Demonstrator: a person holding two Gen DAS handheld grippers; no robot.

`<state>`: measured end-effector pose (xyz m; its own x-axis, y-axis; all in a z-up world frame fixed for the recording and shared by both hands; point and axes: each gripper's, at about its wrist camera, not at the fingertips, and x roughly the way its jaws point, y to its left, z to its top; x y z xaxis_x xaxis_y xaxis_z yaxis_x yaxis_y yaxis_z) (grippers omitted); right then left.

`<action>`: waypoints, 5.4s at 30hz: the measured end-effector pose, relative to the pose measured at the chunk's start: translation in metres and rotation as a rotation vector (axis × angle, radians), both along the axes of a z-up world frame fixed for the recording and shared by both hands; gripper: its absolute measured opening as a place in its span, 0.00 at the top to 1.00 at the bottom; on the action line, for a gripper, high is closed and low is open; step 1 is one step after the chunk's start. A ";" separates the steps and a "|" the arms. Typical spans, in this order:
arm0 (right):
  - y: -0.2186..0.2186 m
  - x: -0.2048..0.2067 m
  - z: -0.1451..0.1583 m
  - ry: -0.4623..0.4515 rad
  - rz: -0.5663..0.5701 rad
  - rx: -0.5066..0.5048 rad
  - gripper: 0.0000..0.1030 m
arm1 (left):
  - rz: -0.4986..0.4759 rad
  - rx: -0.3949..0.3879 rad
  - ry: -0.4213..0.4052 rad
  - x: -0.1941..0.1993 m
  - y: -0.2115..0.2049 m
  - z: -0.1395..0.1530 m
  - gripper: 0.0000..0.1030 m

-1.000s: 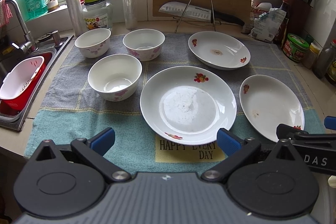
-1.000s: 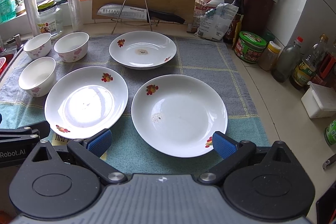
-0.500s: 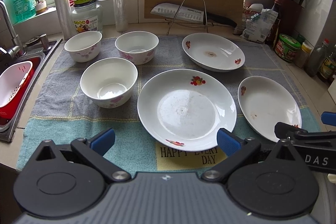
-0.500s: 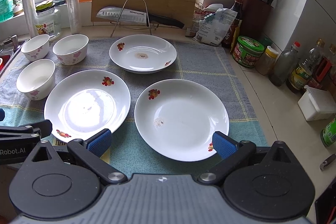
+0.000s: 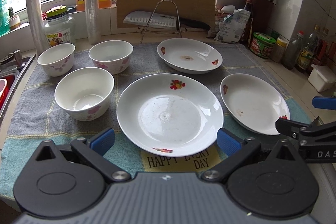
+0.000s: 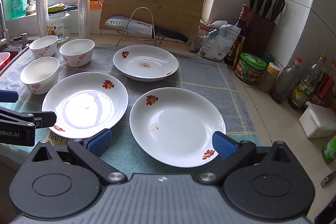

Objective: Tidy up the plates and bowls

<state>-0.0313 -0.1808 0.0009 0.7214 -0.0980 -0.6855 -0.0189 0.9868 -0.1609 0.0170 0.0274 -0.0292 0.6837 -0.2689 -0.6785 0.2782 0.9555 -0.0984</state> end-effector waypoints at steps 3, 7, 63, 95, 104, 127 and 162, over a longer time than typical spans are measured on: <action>-0.010 -0.002 -0.010 0.010 0.004 -0.012 0.00 | -0.034 -0.023 -0.035 -0.001 -0.001 -0.004 0.01; -0.027 -0.004 -0.026 0.034 0.012 -0.007 0.00 | -0.046 0.007 -0.061 -0.001 -0.009 -0.009 0.01; -0.108 0.036 -0.104 0.025 0.294 0.146 0.00 | -0.520 0.135 0.258 0.170 -0.182 -0.044 0.01; -0.112 0.035 -0.110 -0.071 0.364 0.167 0.00 | -0.716 0.078 0.480 0.197 -0.197 -0.055 0.19; -0.108 0.037 -0.106 -0.048 0.365 0.136 0.00 | -0.726 0.097 0.477 0.196 -0.201 -0.055 0.19; -0.124 0.056 -0.087 -0.025 0.382 0.094 0.00 | -0.744 0.071 0.429 0.206 -0.204 -0.038 0.19; -0.204 0.132 -0.096 0.000 0.372 0.047 0.00 | -0.705 0.050 0.357 0.272 -0.291 -0.048 0.19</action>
